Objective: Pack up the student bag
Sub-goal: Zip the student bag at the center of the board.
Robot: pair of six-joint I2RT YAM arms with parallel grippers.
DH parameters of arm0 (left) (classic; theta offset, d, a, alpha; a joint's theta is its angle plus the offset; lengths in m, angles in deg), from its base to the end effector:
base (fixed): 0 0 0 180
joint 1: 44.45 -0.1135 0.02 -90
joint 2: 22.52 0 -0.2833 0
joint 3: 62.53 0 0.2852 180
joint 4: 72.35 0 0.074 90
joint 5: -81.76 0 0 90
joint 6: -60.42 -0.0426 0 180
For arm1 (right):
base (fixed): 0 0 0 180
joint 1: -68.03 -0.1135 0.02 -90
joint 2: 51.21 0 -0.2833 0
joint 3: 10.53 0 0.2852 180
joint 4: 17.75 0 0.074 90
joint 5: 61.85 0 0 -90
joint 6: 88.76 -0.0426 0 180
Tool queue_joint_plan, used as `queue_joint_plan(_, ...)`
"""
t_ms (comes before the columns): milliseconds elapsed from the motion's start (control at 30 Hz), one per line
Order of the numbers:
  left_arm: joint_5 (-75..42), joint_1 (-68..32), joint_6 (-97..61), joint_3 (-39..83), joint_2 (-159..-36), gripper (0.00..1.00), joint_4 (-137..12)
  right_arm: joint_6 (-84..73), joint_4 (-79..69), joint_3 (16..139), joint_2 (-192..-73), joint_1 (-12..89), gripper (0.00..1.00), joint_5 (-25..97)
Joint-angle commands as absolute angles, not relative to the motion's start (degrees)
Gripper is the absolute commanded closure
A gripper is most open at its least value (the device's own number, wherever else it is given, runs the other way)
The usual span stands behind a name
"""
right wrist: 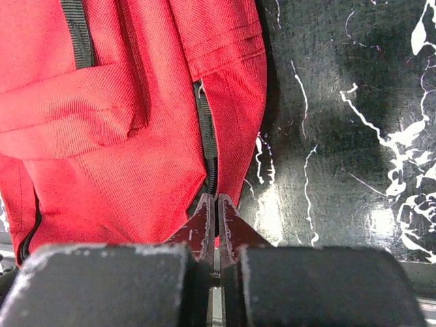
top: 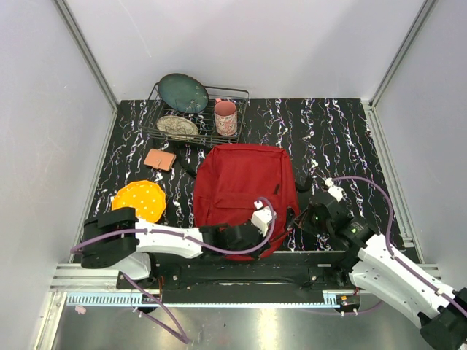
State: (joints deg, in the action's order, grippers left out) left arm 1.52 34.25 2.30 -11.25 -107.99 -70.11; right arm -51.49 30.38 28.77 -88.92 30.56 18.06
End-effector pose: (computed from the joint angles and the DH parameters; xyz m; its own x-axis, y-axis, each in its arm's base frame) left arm 0.0711 -0.3191 0.1668 -0.5951 0.3219 -0.7364 0.7365 0.5851 -0.3395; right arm 0.1321 0.0918 0.2105 -0.7494 0.4128 -0.5177 0.1537 0.8690 0.4704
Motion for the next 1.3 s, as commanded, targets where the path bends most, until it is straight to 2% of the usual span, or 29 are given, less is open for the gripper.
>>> queue_joint_plan(0,-3.1,38.6,7.4,-16.9,-107.3,1.00,-59.3,-49.5,25.1,33.5,-91.0,31.6,1.00,2.1)
queue_joint_plan(233,-1.6,40.2,9.4,-21.2,-104.0,1.00,-59.4,-45.9,22.6,36.2,-95.1,33.8,1.00,0.8)
queue_joint_plan(433,1.4,40.6,10.8,-23.0,-100.2,1.00,-59.1,-43.5,20.2,36.5,-97.7,40.8,1.00,4.9)
queue_joint_plan(600,3.5,40.9,11.7,-25.5,-93.2,1.00,-58.8,-42.6,20.8,36.9,-96.4,41.8,1.00,5.3)
queue_joint_plan(833,4.2,41.7,9.8,-28.8,-80.8,1.00,-59.1,-41.6,17.3,37.5,-100.8,43.4,1.00,8.6)
queue_joint_plan(933,6.4,41.6,8.6,-27.7,-79.6,1.00,-57.1,-40.5,15.0,37.8,-101.0,43.5,1.00,13.1)
queue_joint_plan(1000,7.2,41.7,6.8,-25.2,-80.9,1.00,-55.1,-40.5,11.9,37.3,-100.3,43.5,0.99,22.0)
queue_joint_plan(1067,7.2,41.6,5.3,-23.3,-83.6,1.00,-54.1,-43.1,11.5,37.0,-99.2,43.4,0.88,33.3)
queue_joint_plan(1100,6.9,41.6,5.1,-21.7,-84.5,1.00,-54.4,-44.9,13.6,36.5,-98.7,43.5,0.68,36.1)
queue_joint_plan(1200,5.2,41.6,4.3,-19.8,-88.0,1.00,-56.4,-49.0,18.0,33.3,-92.5,42.1,0.48,42.4)
queue_joint_plan(1233,4.3,41.6,4.2,-19.4,-89.6,1.00,-56.9,-50.8,19.8,32.6,-87.5,41.9,0.39,43.2)
queue_joint_plan(1267,3.9,41.6,3.8,-19.2,-90.5,1.00,-57.9,-51.6,21.4,31.9,-84.9,41.9,0.35,45.4)
